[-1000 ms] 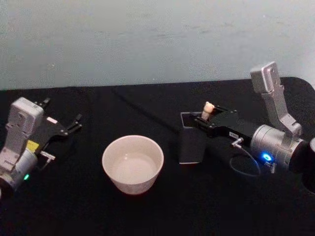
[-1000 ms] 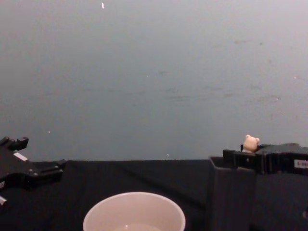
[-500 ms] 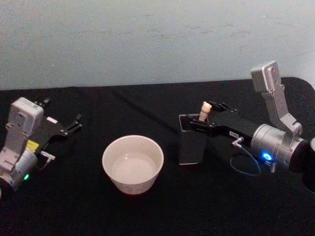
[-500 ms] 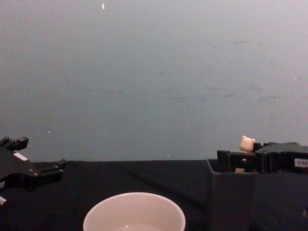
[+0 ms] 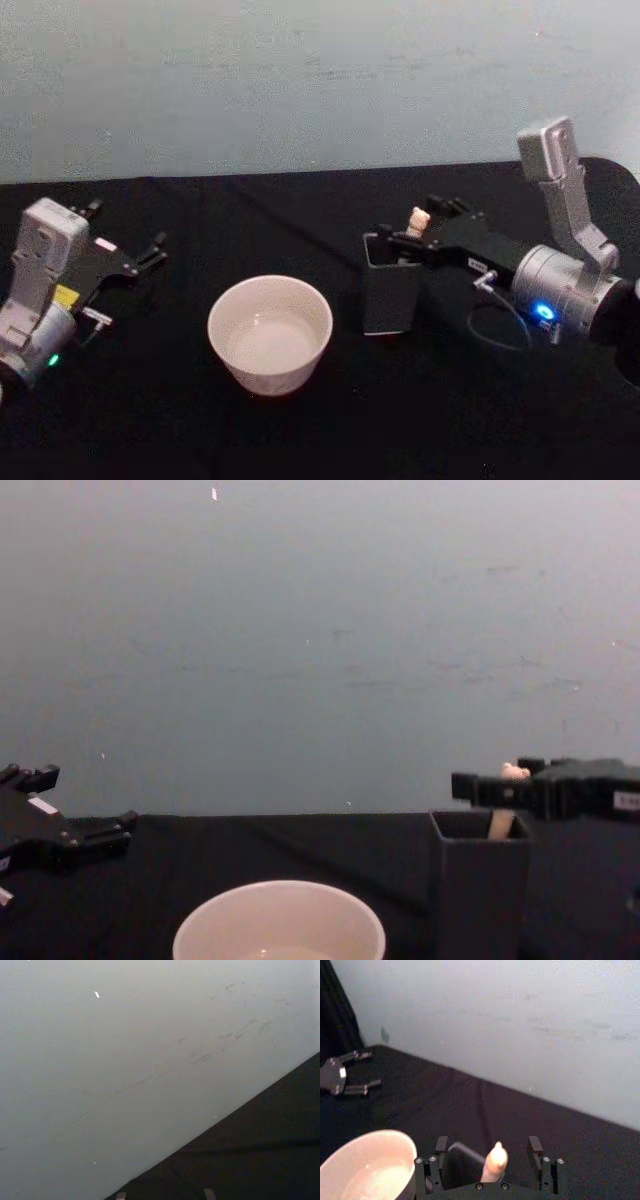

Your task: Pick up the stirring spoon with one hand, stir inside the cup, then place it back in its original position.

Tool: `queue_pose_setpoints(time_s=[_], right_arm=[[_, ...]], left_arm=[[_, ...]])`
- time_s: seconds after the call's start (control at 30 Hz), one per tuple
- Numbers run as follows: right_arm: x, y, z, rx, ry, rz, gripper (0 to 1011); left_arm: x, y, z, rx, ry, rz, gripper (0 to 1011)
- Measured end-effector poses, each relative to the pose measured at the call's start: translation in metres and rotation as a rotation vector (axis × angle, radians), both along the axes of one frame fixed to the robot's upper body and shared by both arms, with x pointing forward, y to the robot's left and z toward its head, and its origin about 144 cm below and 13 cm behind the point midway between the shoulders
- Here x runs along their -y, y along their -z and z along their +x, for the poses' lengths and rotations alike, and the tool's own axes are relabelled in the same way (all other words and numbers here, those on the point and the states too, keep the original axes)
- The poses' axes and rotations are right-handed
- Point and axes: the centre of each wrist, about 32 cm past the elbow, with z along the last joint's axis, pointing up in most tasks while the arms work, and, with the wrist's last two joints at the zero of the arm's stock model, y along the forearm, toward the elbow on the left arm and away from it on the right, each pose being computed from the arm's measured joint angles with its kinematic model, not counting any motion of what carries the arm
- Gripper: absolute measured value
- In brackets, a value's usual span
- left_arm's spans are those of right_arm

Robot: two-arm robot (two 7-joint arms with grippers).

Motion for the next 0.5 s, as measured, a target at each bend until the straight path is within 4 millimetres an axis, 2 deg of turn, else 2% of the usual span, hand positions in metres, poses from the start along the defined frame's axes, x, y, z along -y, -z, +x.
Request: queue_pose_setpoints(time_s=[0.3, 0.5], right_arm=[[0.0013, -0.0104, 0.0004, 0.137, 0.141, 0.127, 1002], [-0.0012, -0.0028, 0.003, 0.207, 0.286, 0.135, 1002]], left_arm=[[0.0, 0.0, 0.0, 0.0, 0.0, 0.0, 1001], [0.0, 0.0, 0.0, 0.0, 0.0, 0.0, 1001]])
